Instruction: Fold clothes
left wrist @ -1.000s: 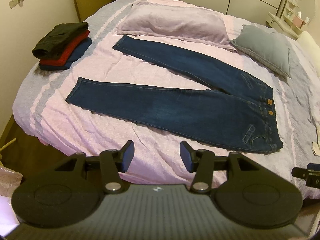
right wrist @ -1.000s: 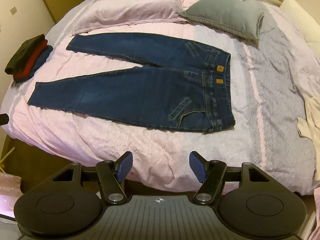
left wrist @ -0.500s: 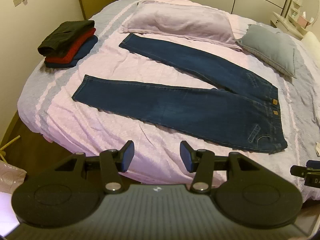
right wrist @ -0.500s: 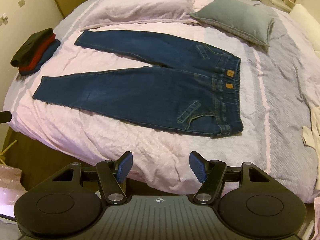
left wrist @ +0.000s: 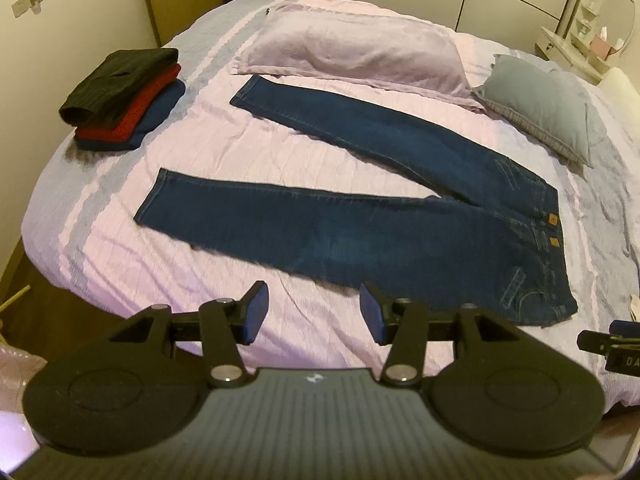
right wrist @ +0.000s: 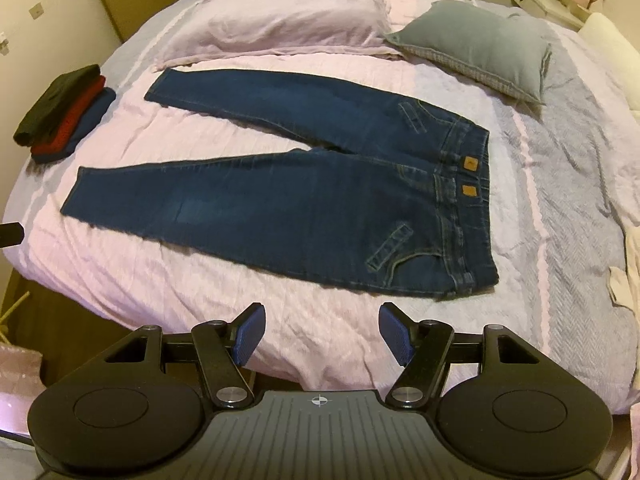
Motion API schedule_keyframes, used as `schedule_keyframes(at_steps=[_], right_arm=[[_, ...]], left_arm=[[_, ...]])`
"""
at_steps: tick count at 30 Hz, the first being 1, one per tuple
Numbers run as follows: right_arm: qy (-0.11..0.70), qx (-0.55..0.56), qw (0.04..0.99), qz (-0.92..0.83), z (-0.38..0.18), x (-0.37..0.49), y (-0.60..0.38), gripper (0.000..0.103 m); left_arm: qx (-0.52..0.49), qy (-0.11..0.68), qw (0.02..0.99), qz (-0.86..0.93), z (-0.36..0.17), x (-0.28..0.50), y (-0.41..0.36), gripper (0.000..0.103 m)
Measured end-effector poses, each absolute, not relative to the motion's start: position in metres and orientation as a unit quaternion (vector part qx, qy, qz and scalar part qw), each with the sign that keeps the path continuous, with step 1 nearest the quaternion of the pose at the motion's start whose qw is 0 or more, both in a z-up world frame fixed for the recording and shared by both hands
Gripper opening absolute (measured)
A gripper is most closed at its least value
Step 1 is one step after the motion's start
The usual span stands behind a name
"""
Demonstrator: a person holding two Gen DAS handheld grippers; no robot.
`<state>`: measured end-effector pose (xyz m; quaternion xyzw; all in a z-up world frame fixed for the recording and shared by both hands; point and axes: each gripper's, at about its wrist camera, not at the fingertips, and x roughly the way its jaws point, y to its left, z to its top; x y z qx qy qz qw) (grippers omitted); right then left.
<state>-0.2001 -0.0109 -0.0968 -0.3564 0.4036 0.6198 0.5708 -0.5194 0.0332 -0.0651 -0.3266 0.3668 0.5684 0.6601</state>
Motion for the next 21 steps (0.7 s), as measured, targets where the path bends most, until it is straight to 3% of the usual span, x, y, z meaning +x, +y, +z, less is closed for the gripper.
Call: schedule_keyframes(at_steps=[11, 21], right_arm=[[0.427, -0.337, 0.594, 0.593, -0.106, -0.243, 0.066, 0.066], [0.502, -0.295, 0.640, 0.501, -0.128, -0.246, 0.108, 0.066]], left_arm=[[-0.316, 0.371, 0.673, 0.557, -0.074, -0.560, 0.146, 0.046], [-0.302, 0.414, 0.708, 0.486, -0.108, -0.570, 0.238, 0.046]])
